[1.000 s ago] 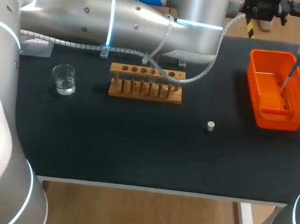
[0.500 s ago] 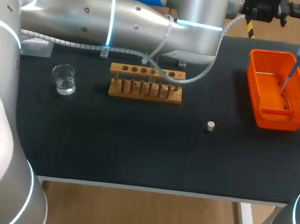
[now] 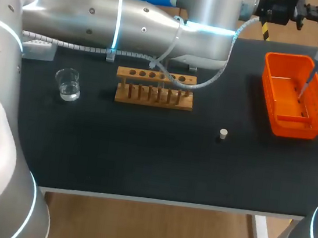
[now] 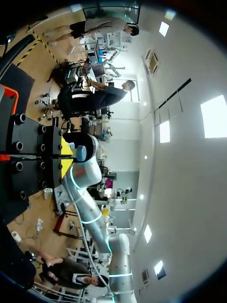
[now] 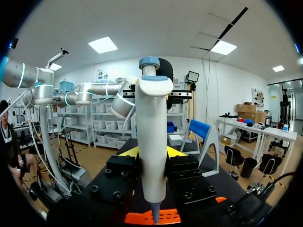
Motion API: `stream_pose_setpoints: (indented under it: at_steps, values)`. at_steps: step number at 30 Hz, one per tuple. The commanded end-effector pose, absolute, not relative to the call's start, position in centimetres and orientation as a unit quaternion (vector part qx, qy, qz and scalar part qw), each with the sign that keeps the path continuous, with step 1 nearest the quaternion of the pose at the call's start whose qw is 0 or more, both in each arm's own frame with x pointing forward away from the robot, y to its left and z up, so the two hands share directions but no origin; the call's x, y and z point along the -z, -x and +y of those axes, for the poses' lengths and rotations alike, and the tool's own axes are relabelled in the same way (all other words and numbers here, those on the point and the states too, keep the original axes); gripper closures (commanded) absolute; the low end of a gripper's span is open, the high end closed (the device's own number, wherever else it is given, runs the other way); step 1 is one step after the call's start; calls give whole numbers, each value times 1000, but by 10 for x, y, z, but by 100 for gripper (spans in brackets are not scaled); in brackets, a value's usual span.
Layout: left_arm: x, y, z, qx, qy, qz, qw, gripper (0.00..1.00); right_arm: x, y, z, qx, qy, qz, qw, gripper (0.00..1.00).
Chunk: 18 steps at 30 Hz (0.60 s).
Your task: Invert the test tube, pick up the pipette, mount the tip to pipette, aspirate from beaker and dispense into the tube, eject the tip, return the pipette, and cap with the stopper.
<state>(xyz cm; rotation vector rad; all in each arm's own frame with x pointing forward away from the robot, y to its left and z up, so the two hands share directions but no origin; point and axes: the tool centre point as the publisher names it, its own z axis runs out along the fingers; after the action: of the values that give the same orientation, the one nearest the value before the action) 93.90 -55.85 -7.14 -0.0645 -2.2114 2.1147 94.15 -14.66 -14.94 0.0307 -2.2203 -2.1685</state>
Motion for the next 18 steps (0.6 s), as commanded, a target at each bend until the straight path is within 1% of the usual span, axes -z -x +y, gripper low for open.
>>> stream_pose_setpoints:
  at_steps: [1,10,18]
  values:
    - [80,-939,-561,-689,23,-724,43,100,141,-942,-145,698,-10,-716,19,100]
    - [82,-939,-560,-691,21,-721,46,100,141,-942,-145,698,-10,-716,19,100]
    - [63,-938,-558,-698,34,-715,28,100,141,-942,-145,698,-10,-716,19,100]
